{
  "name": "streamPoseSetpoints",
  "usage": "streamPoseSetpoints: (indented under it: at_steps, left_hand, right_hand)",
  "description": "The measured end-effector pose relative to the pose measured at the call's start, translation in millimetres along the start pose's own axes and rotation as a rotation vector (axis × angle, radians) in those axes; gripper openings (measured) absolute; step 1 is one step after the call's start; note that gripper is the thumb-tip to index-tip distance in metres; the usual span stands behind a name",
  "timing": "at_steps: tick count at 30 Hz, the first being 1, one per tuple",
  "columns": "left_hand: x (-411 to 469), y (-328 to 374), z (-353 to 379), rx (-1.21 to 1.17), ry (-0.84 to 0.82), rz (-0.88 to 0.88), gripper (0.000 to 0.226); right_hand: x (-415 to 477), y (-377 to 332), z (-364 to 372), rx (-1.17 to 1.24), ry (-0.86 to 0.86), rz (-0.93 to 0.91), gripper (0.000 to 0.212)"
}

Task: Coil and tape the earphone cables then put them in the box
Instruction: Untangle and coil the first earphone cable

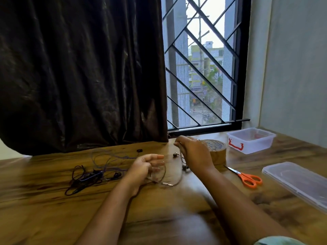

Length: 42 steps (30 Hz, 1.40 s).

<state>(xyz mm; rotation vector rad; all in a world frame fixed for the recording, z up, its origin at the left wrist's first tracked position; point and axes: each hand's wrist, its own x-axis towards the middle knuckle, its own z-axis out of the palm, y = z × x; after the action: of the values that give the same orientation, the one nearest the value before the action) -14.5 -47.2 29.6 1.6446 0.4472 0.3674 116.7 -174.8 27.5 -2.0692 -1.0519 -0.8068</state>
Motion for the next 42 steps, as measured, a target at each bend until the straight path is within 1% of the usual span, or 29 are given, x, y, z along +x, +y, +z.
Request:
streamPoseSetpoints:
  at_steps: [2,3,4,5,7,9,10,12,15,17,19,20,21,22,24,25,27,28,29,30,31,32,33,34,36,38,39,40,42]
  left_hand:
    - [0.3,3.6,5.4,0.056,0.073,0.101,0.043]
    - [0.8,3.2,7.7,0.068,0.097,0.162,0.035]
    - [0.9,1.4,9.5,0.074,0.101,0.238,0.028]
    - [2.2,-1.5,11.9,0.071,0.084,0.312,0.024]
    - [3.3,-6.5,18.3,0.051,0.005,0.408,0.026]
    - [1.9,-7.9,24.0,0.021,-0.058,0.378,0.023]
    - [2.0,-7.9,24.5,0.032,-0.064,0.345,0.020]
    - [3.2,-7.0,20.0,0.041,-0.073,0.279,0.023]
    - [3.2,-2.6,5.6,-0.059,-0.091,0.154,0.051]
    - [0.8,-2.3,-8.2,-0.130,-0.213,0.057,0.064]
    - [-4.4,-1.0,-19.3,-0.154,-0.404,-0.088,0.072]
    - [-5.5,-0.7,-22.6,-0.144,-0.461,-0.135,0.074]
    - [-5.4,-0.6,-23.9,-0.123,-0.480,-0.156,0.075]
    - [-5.2,-0.3,-23.2,-0.109,-0.464,-0.156,0.075]
    - [-2.3,0.7,-17.7,-0.040,-0.324,-0.085,0.072]
    - [1.0,-0.1,-14.7,0.008,-0.221,-0.012,0.069]
    - [8.5,-1.7,-8.6,0.105,-0.019,0.191,0.055]
    - [12.0,-3.0,-6.2,0.118,0.034,0.286,0.045]
    - [14.7,-4.4,-3.4,0.114,0.051,0.365,0.037]
    - [15.9,-5.0,-0.6,0.111,0.043,0.429,0.034]
    - [17.1,-5.1,2.2,0.113,0.017,0.473,0.032]
    - [18.3,-5.3,4.6,0.118,-0.010,0.497,0.026]
    - [18.2,-4.6,7.2,0.137,-0.025,0.506,0.020]
    - [18.5,-5.6,8.1,0.172,0.000,0.518,0.020]
    - [24.4,-11.1,2.7,0.293,0.148,0.547,0.022]
    - [28.7,-17.2,-8.4,0.558,0.315,0.552,0.013]
    - [28.0,-19.5,-13.0,0.670,0.362,0.544,0.013]
    - [27.2,-21.7,-16.4,0.710,0.373,0.541,0.017]
    - [24.4,-20.5,-18.3,0.647,0.358,0.555,0.023]
  right_hand:
    - [2.4,-3.6,-0.9,0.248,0.074,0.058,0.021]
    - [4.4,-6.0,-2.7,0.408,0.085,0.111,0.020]
    - [6.5,-9.3,-5.6,0.586,0.061,0.171,0.021]
    - [8.5,-12.8,-8.0,0.760,0.000,0.221,0.022]
    - [10.2,-20.3,-11.3,1.043,-0.166,0.268,0.025]
    - [9.2,-28.6,-12.5,1.230,-0.296,0.295,0.027]
    - [8.6,-32.2,-13.1,1.283,-0.323,0.312,0.029]
    - [9.1,-35.0,-13.0,1.353,-0.297,0.352,0.028]
    - [10.8,-25.1,-11.8,1.302,-0.157,0.326,0.021]
    - [10.8,-17.6,-12.2,1.243,-0.103,0.303,0.022]
    - [11.4,-16.0,-14.0,1.231,-0.087,0.372,0.035]
    - [12.1,-17.0,-15.2,1.267,-0.096,0.431,0.041]
    - [13.2,-18.2,-16.4,1.351,-0.118,0.490,0.044]
    - [14.0,-19.5,-18.3,1.472,-0.150,0.541,0.044]
    - [14.4,-22.7,-24.3,1.671,-0.212,0.600,0.034]
    - [14.0,-23.7,-26.6,1.692,-0.243,0.599,0.031]
    - [13.3,-24.6,-28.4,1.633,-0.338,0.542,0.029]
    - [12.9,-26.2,-27.9,1.589,-0.419,0.495,0.028]
    - [12.0,-28.5,-27.0,1.546,-0.508,0.442,0.029]
    - [10.8,-31.9,-26.2,1.506,-0.579,0.392,0.030]
    - [9.8,-34.7,-25.1,1.480,-0.615,0.353,0.028]
    - [9.5,-36.6,-24.0,1.475,-0.611,0.334,0.025]
    - [9.4,-37.1,-23.1,1.480,-0.576,0.332,0.023]
    - [9.6,-36.1,-22.5,1.476,-0.524,0.340,0.022]
    - [11.3,-29.6,-20.4,1.381,-0.362,0.356,0.024]
    - [14.6,-20.5,-18.4,1.255,-0.091,0.432,0.025]
    - [17.1,-14.2,-17.2,1.222,0.063,0.491,0.028]
    - [19.4,-9.0,-16.7,1.203,0.203,0.545,0.032]
    - [22.5,2.2,-13.6,1.137,0.412,0.612,0.038]
